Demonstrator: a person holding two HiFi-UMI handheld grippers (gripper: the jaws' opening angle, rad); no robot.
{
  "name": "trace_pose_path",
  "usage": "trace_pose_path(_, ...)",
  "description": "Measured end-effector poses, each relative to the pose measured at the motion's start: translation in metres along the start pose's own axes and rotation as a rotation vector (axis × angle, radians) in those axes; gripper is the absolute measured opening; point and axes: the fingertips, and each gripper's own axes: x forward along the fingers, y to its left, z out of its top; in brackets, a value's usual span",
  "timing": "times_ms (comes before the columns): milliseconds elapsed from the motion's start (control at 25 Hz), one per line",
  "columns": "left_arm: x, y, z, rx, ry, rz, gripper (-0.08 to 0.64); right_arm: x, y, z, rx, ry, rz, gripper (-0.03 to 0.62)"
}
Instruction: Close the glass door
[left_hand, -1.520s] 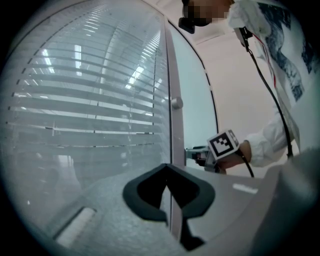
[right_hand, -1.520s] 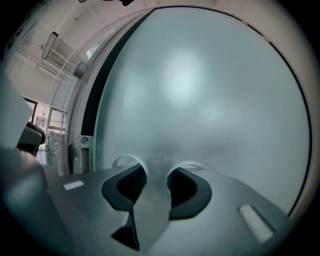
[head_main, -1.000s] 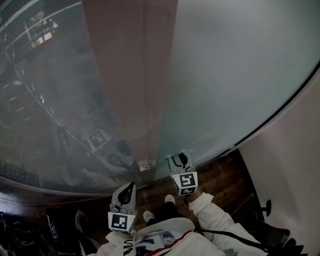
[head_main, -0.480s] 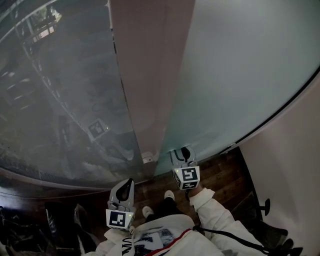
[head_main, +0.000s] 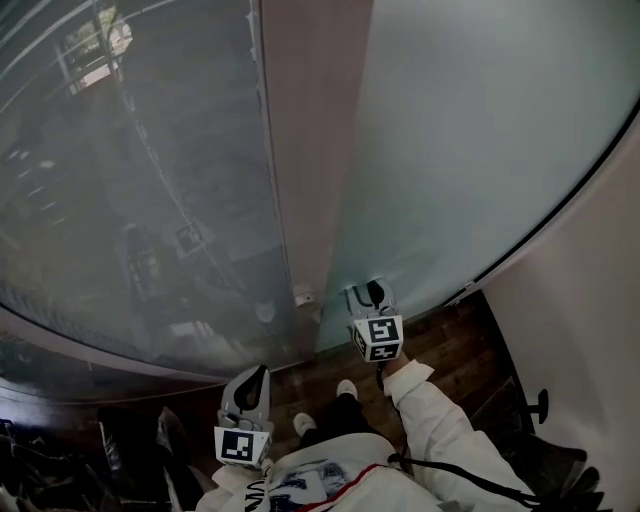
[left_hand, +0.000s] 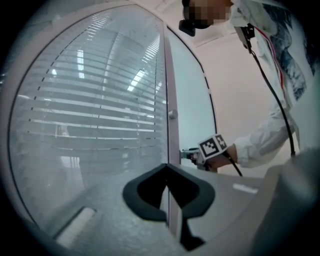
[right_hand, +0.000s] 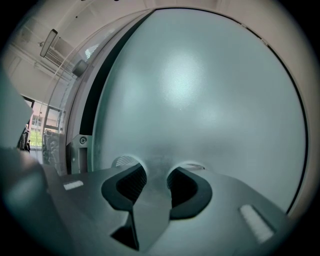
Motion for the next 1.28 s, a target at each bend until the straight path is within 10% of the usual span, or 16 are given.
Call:
trace_pose_path(440, -0.024, -0.030, -0.029, -0.042, 0.039, -0.041, -0.002, -0.051, -0.013, 0.007, 0.039, 0.039, -0.014, 0.171)
trace_pose_path(600, -0.026, -0.045, -0.026, -0.020, 0.022, -0.038, -0.002, -0.099, -0.016, 0.017, 0.064, 0.034, -0.024, 0.013)
trace_pose_path(1280, -0.115, -0.220, -0.001, 0.087, -0.046, 0.034, -0.002, -0.371, 0.057, 0.010, 0.072, -0.024, 0.299, 0.008)
